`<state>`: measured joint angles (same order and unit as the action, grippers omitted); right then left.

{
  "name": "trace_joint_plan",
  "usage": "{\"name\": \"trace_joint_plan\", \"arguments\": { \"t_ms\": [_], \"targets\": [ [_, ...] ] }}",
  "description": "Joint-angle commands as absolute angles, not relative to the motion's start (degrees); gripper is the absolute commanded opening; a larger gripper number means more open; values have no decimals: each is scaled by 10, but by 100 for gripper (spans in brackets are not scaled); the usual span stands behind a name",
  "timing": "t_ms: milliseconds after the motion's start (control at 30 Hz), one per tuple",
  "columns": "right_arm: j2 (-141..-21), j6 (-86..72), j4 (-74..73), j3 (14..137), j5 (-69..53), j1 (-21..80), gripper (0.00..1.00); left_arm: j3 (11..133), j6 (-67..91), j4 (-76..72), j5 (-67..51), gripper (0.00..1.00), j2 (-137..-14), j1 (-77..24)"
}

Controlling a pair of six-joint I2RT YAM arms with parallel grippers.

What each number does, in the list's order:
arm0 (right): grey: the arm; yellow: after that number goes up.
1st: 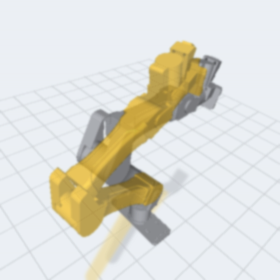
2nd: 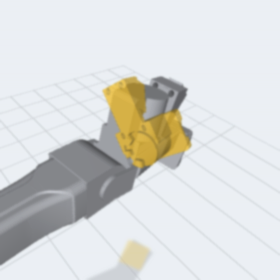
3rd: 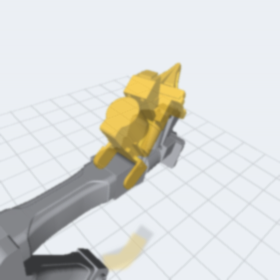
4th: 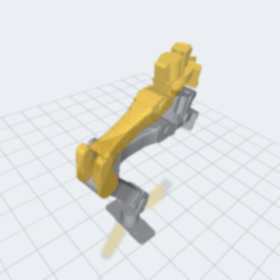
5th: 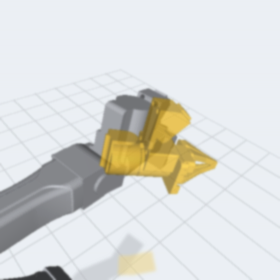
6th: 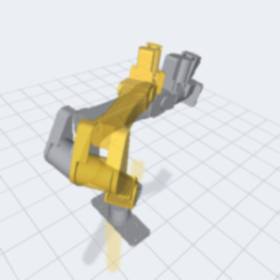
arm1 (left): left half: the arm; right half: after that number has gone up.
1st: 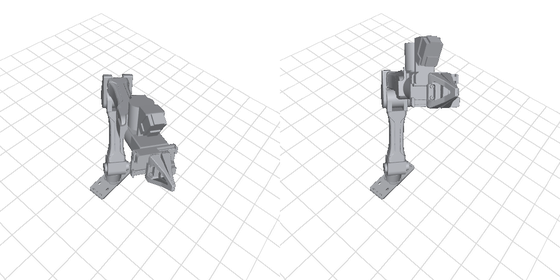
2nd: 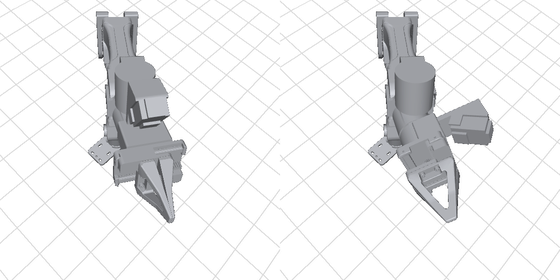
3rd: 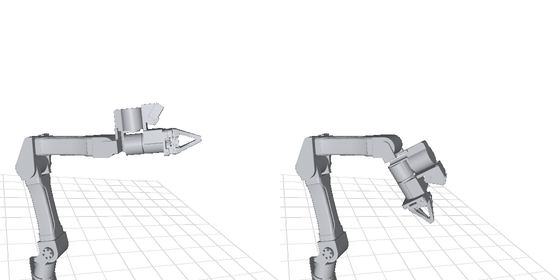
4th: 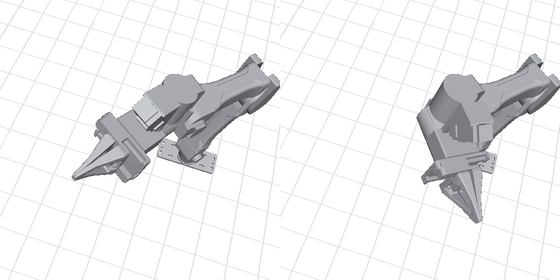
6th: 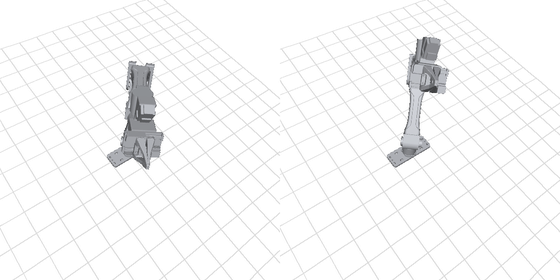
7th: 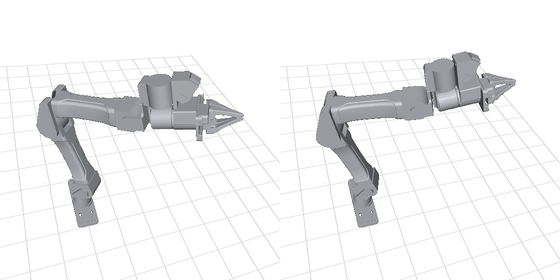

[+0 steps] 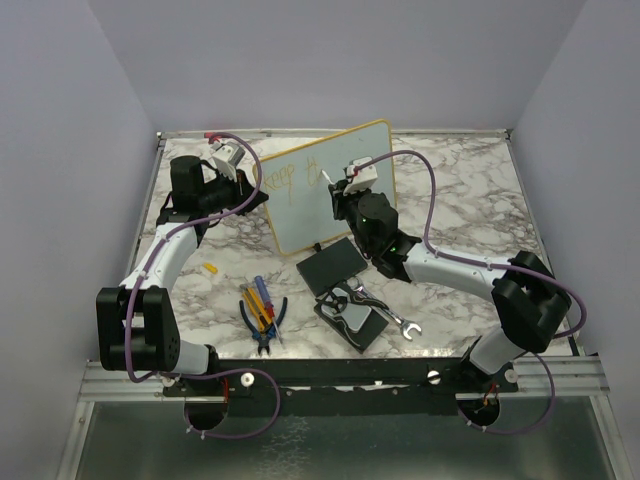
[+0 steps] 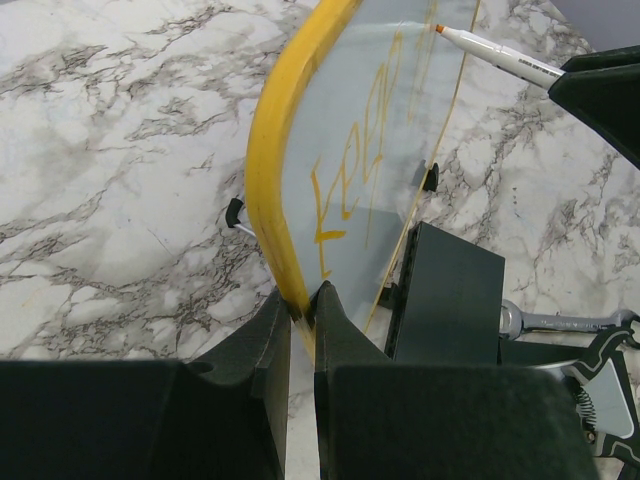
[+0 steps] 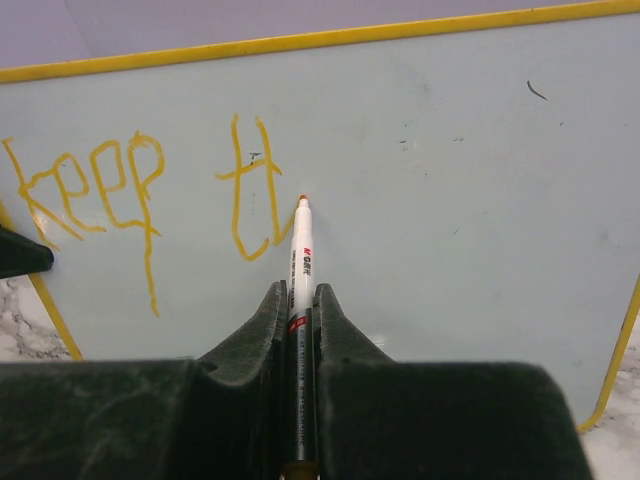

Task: Write a sentence on the whiteboard

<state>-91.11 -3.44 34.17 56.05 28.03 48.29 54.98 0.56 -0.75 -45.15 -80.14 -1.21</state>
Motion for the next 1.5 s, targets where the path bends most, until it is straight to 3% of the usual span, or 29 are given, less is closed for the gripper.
{"name": "trace_joint_plan", "arguments": {
  "t_ms": [0, 933, 1267, 1467],
  "targets": [
    [-920, -35, 333, 572, 306, 479, 1, 543, -21, 34, -447, 0, -806, -24],
    [-912, -86, 305, 518, 303, 479, 1, 542, -21, 33, -447, 0, -803, -24],
    [-819, -67, 309, 486, 279, 482, 1, 542, -21, 34, -445, 0, -803, -24],
    [-825, -50, 315, 506, 279, 480, 1, 541, -21, 33, -446, 0, -803, -24]
  ]
}}
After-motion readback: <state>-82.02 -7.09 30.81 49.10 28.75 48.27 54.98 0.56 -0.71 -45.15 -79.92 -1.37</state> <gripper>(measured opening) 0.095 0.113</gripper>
